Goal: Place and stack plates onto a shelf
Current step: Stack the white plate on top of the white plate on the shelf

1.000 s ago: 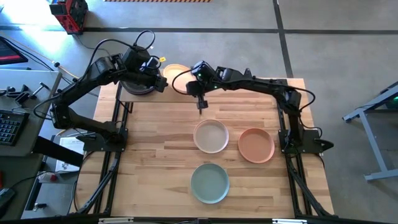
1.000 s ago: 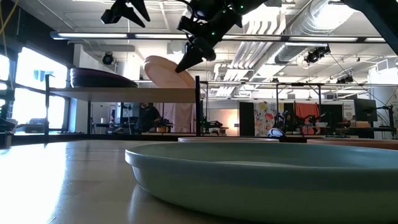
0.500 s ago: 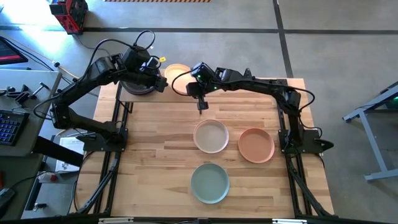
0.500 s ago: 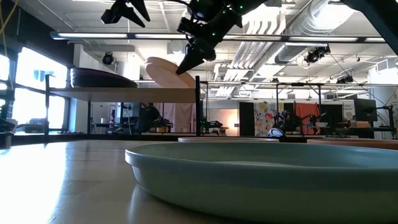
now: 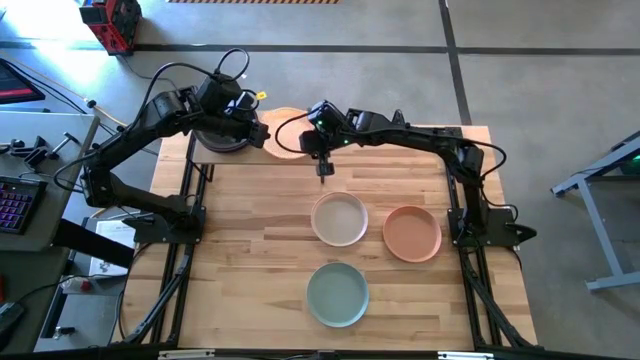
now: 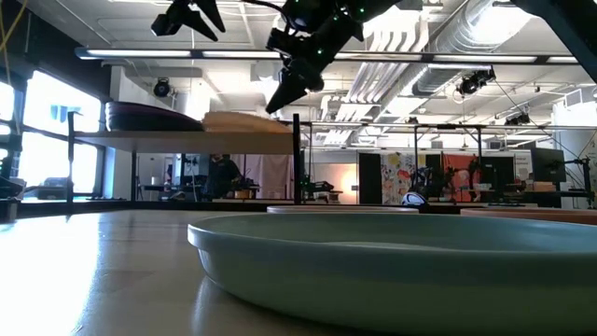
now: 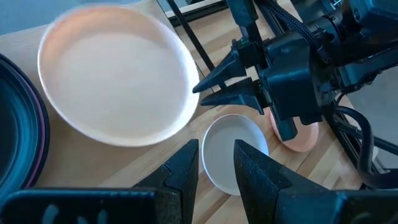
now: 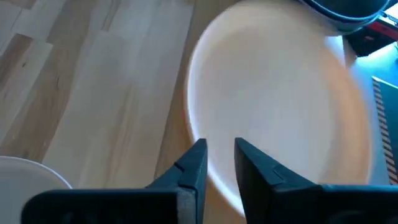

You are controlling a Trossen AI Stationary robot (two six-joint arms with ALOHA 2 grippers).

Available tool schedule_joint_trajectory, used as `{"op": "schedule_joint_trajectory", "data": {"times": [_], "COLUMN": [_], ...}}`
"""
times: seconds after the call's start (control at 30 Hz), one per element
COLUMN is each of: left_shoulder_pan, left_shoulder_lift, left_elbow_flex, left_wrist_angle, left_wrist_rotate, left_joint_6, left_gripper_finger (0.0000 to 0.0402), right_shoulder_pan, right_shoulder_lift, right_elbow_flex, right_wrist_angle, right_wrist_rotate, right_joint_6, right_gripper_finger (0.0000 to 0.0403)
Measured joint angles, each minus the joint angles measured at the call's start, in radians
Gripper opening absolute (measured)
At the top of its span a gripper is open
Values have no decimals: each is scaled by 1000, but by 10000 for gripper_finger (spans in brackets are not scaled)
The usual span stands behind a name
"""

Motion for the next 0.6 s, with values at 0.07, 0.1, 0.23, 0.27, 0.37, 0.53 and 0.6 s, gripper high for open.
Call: {"op": "schedule_joint_trajectory", "data": {"times": [0.07,0.1,0.23,0.27,0.37,0.53,0.6], "left_shoulder_pan": [0,0,0,0,-8,-47,-74], "left_shoulder_lift": [0,0,0,0,0,20,37], "left_elbow_flex": [0,0,0,0,0,0,0], "left_wrist_angle": [-5,-10,-34,-43,-59,-60,-60], "left_wrist_rotate": [0,0,0,0,-3,-12,-15], "left_joint_6": [0,0,51,57,35,-6,-32], "left_gripper_finger": [90,90,90,90,90,90,90], "right_shoulder_pan": [0,0,2,2,2,2,2], "right_shoulder_lift": [-1,-1,-4,-5,-5,-5,-5], "right_elbow_flex": [6,17,109,139,231,390,456], "right_wrist_angle": [-13,-32,-167,-228,-411,-659,-733], "right_wrist_rotate": [1,1,-3,-8,-52,-105,-105], "right_joint_6": [7,12,72,81,115,147,157], "right_gripper_finger": [64,64,62,62,62,62,62]}}
